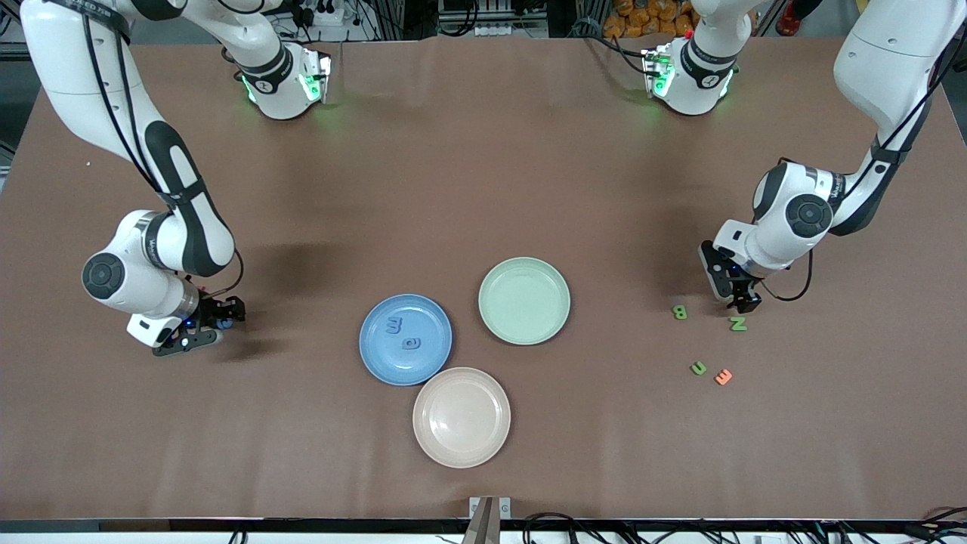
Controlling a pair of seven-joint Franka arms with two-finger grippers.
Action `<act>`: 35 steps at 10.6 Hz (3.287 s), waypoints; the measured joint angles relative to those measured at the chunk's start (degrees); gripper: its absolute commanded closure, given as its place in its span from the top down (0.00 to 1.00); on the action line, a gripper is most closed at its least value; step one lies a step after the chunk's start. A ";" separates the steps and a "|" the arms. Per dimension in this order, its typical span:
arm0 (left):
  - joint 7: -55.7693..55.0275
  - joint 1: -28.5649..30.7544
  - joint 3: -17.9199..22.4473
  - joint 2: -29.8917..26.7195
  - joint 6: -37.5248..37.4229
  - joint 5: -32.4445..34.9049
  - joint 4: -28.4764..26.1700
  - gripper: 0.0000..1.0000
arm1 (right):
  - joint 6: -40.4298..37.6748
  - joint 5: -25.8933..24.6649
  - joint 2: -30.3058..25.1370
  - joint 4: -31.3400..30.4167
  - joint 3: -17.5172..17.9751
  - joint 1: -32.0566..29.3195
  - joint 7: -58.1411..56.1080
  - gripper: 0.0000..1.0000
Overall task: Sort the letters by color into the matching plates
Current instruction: 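Return the right gripper to the letters and grasp the blue C, then carry the blue C onto the blue plate and release it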
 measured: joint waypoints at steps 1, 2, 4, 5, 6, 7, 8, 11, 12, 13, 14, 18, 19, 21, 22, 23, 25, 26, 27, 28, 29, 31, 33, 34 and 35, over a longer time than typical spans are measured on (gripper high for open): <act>0.00 0.07 0.00 0.00 0.00 0.00 0.00 1.00 | 0.01 0.00 0.00 -0.03 0.00 0.00 0.00 0.41; 0.00 0.11 0.02 -0.02 0.00 0.00 0.03 1.00 | 0.04 -0.01 -0.01 -0.07 0.00 0.00 0.00 0.39; 0.00 0.58 0.11 -0.04 0.04 0.00 0.19 1.00 | 0.21 -0.01 -0.07 -0.06 -0.05 -0.01 -0.01 0.31; 0.00 1.14 0.12 -0.04 0.16 0.00 0.19 1.00 | 0.23 -0.01 -0.07 -0.07 -0.06 -0.01 -0.01 0.26; 0.00 1.62 0.15 -0.04 0.35 0.00 0.19 1.00 | 0.60 -0.01 -0.10 -0.17 -0.06 -0.01 -0.01 0.25; 0.00 1.84 0.15 -0.04 0.51 0.00 0.19 1.00 | 0.71 -0.01 -0.12 -0.24 -0.05 -0.01 -0.01 0.25; -1.23 1.85 0.13 -0.04 0.77 0.00 0.19 1.00 | 0.87 -0.01 -0.12 -0.25 -0.01 0.01 -0.01 0.24; -3.51 1.68 -0.13 0.07 1.81 0.00 0.11 1.00 | 1.43 0.06 -0.19 0.17 1.10 0.34 1.04 0.24; -3.56 1.60 -0.18 0.23 2.55 0.00 0.08 1.00 | 1.43 0.07 -0.28 0.76 2.26 0.38 2.97 0.24; -3.56 1.49 -0.20 0.45 3.29 0.09 0.07 1.00 | 1.05 0.07 -0.38 1.64 3.58 0.52 5.15 0.24; -3.53 1.42 -0.21 0.65 3.73 1.24 0.05 1.00 | 0.14 0.08 -0.46 2.90 4.84 1.00 7.95 0.24; -3.56 1.46 -0.32 0.74 4.03 6.90 0.03 1.00 | -3.94 0.40 -0.58 9.35 6.64 6.63 19.64 0.24; -3.56 1.48 -0.32 0.82 4.04 6.95 0.02 1.00 | -5.08 2.71 -0.58 10.82 6.68 8.47 21.11 0.24; -3.56 2.25 -0.27 1.51 4.04 6.96 -0.01 1.00 | -7.19 8.64 -0.58 12.93 6.58 12.17 22.51 0.24; -3.56 2.82 -0.30 1.93 4.48 6.96 0.00 1.00 | -7.29 10.01 -0.34 13.80 6.54 14.02 24.62 0.24; -3.56 3.12 -0.31 2.12 4.76 6.96 0.00 1.00 | -7.29 10.46 0.53 15.34 6.55 16.22 27.56 0.24; -3.56 3.19 -0.37 2.17 4.79 6.96 0.01 1.00 | -7.04 10.58 3.87 19.62 6.52 20.59 32.77 0.25; -3.56 3.19 -0.37 2.18 4.79 6.96 0.04 1.00 | -6.59 10.61 5.63 21.48 6.49 22.16 33.99 0.27; -3.56 3.21 -0.38 2.19 4.79 6.96 0.04 1.00 | -6.00 10.68 7.04 22.70 6.44 23.15 34.38 0.34; -3.58 3.23 -0.40 2.21 4.79 6.96 0.05 1.00 | -5.80 10.75 7.89 23.35 6.45 23.61 34.45 0.75; -3.78 3.26 -0.44 2.22 4.79 6.96 0.06 1.00 | -5.78 10.78 8.29 23.68 6.45 23.81 34.45 1.00; -4.51 3.43 -0.73 2.22 4.78 6.96 0.09 1.00 | -5.74 10.79 8.49 24.00 6.35 23.86 34.40 1.00; -4.78 3.62 -1.05 2.23 4.78 6.96 0.21 1.00 | -5.64 10.76 8.50 24.32 5.83 23.78 31.08 1.00; -4.80 3.91 -1.47 2.22 4.78 6.96 0.29 1.00 | -5.64 10.76 8.50 24.51 5.62 23.67 29.59 1.00; -4.82 4.23 -1.93 2.22 4.78 6.96 0.37 1.00 | -5.60 10.76 8.50 24.62 5.06 23.60 28.70 1.00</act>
